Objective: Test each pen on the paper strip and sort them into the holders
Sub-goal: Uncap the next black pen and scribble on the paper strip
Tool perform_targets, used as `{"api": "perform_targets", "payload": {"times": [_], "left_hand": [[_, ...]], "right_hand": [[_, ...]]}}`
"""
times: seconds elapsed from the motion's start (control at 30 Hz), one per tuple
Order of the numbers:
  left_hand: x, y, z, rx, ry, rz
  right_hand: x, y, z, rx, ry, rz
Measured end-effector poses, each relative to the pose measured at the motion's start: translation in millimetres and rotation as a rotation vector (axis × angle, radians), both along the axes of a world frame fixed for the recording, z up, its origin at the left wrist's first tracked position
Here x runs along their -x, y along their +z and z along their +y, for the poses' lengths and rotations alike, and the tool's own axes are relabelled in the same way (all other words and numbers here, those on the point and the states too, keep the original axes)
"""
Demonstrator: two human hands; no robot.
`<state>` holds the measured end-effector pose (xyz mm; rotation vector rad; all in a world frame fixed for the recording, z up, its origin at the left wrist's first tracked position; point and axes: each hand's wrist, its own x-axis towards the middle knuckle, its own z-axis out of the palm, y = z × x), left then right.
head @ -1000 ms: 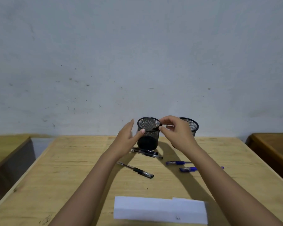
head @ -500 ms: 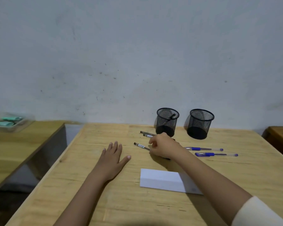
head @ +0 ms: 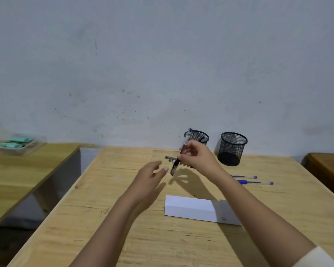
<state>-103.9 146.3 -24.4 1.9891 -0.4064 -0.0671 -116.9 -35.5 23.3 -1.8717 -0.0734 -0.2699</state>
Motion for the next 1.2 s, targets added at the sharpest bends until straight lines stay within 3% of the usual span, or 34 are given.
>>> {"api": "perform_targets", "payload": {"times": [0.23,0.43,0.57,0.8,0.87,0.93,1.03,1.1,1.2], "left_hand": [[15.7,31.0,-31.9,0.346,-0.066,-0.165],[29.5,41.0,-47.3,0.385,-0.176,-0.143],[40.0,48.4,-52.5,0.484,-0.193,-0.083],[42.1,53.2,-42.7,0.404,-0.191,-0.102],[27.6,50.9,-6.7,0.538,0.007,-0.043],[9.4,45.5,45.6,0.642,0.205,-0.017],[-0.8,31.8,64.9,0.435,0.246,-0.023],[0.5,14.2,39.9,0.259,0.197,-0.029],[3.6,-12.0,11.9,0.144,0.202,-0.007]], "right_hand": [[42.0,10.1,-18.6,-0.583,0.053,-0.067],[61.4,7.7,-31.5,-0.364,0.054,-0.102],[66.7,11.6,-42.8,-0.321,0.033,-0.104],[71.2,4.9,-45.7,-0.287,-0.009,-0.161],[78.8,7.4,-72.4,-0.414,-0.154,-0.224],[90.4,8.3,-109.5,-0.684,-0.206,-0.293],[91.2,0.4,-115.4,-0.739,-0.208,-0.251],[82.8,-12.6,-94.0,-0.596,-0.251,-0.171],[78.3,-25.1,-73.6,-0.395,-0.32,-0.1]]}}
